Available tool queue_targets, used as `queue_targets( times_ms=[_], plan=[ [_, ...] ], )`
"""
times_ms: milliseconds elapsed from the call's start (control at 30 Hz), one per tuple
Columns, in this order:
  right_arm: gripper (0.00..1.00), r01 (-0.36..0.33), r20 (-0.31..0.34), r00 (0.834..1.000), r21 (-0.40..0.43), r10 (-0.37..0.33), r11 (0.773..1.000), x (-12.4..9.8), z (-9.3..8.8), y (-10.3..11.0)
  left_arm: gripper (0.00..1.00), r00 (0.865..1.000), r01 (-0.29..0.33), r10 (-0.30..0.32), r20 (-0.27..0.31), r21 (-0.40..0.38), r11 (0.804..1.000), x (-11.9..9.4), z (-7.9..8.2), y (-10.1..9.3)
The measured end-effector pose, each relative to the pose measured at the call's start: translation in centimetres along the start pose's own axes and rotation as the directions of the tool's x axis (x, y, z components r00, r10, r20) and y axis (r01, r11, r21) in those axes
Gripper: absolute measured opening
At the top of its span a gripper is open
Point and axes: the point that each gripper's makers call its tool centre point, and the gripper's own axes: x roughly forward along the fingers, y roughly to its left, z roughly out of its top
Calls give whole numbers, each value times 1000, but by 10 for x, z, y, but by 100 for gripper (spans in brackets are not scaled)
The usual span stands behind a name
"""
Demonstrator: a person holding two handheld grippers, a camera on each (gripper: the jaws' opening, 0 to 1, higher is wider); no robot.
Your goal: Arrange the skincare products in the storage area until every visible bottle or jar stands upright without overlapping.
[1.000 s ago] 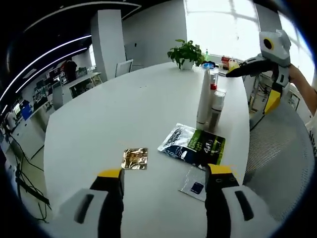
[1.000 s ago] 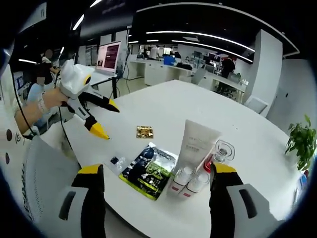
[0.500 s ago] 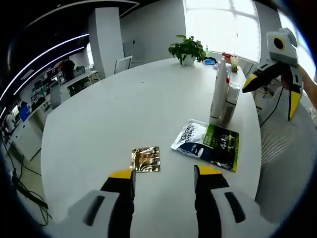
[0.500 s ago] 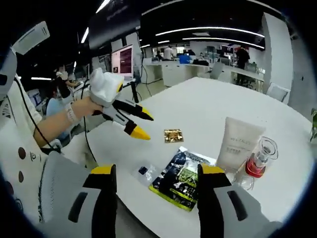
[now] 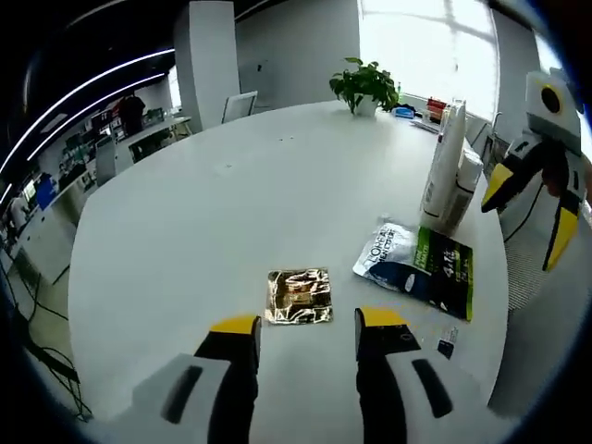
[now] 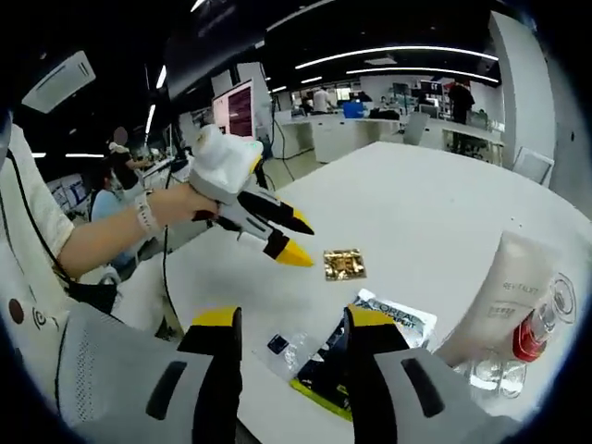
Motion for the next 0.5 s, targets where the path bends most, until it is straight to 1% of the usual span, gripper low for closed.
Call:
queue_targets(
  times_ms=[67, 200, 267, 300, 367, 400, 500],
  plan=[
    [43, -1, -21, 1000, -3, 1, 1000, 9, -3, 0, 36, 1000, 7, -7, -8, -3, 1000, 8, -3, 6],
    [42, 5, -38, 999, -17, -6, 1000, 23, -5, -2, 34, 1000, 7, -7, -24, -19, 1000, 12, -8, 12],
    [42, 11, -45, 999, -19, -12, 1000, 31, -7, -6, 32, 1000, 11, -11, -28, -27, 1000, 19, -9, 17],
    [42, 13, -50, 999, -16, -14, 1000, 34, -8, -8, 31, 999, 13, -14, -29, -30, 999, 17, -9, 15],
    [42, 20, -62, 998, -10, -21, 1000, 40, -11, -12, 30, 999, 18, -19, -34, -35, 999, 22, -11, 16],
    [42, 24, -78, 997, -12, -25, 1000, 43, -14, -15, 30, 999, 18, -19, -34, -37, 999, 24, -11, 17],
    [42, 39, -91, 995, -25, -41, 999, 49, -15, -19, 28, 999, 17, -19, -40, -50, 999, 28, -13, 20]
  ],
)
